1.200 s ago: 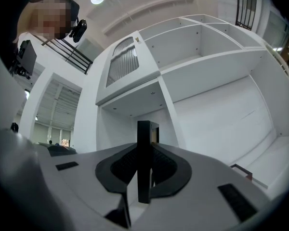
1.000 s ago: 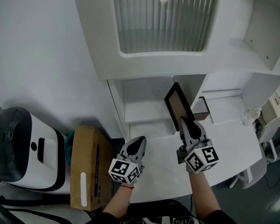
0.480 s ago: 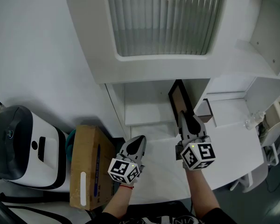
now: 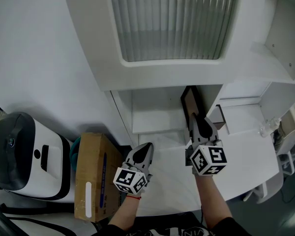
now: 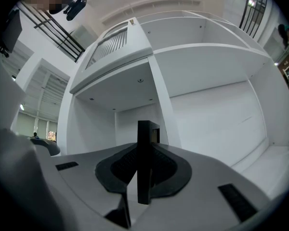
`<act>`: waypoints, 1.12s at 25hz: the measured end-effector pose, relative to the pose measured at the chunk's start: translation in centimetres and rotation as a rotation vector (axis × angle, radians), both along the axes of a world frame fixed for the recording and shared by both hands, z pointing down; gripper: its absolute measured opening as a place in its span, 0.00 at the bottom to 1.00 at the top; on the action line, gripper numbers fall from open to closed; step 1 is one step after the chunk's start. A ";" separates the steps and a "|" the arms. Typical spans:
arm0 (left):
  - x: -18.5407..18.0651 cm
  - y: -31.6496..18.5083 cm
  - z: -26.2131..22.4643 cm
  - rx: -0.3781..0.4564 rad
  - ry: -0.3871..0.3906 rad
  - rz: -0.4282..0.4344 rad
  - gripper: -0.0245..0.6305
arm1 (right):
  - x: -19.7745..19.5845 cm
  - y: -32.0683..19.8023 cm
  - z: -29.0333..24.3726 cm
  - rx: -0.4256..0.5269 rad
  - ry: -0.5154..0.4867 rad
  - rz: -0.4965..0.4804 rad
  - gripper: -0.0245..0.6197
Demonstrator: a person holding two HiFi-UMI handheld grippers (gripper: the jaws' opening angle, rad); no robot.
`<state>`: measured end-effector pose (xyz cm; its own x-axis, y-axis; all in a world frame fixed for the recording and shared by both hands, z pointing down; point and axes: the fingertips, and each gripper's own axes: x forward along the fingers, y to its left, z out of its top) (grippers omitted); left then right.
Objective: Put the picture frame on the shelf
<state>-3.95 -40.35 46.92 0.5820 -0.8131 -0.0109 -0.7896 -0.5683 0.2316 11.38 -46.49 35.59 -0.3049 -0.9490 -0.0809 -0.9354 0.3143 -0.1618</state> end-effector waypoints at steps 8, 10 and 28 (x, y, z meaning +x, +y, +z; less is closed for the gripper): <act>-0.2 -0.2 0.1 -0.002 0.008 -0.007 0.05 | -0.1 -0.2 0.1 -0.004 0.023 0.019 0.12; -0.1 -0.1 0.1 -0.003 0.010 -0.006 0.05 | -0.4 -0.1 0.3 -0.015 0.024 0.001 0.12; 0.8 0.5 -0.1 -0.002 0.014 0.015 0.05 | 0.3 1.6 1.5 -0.044 0.035 -0.022 0.17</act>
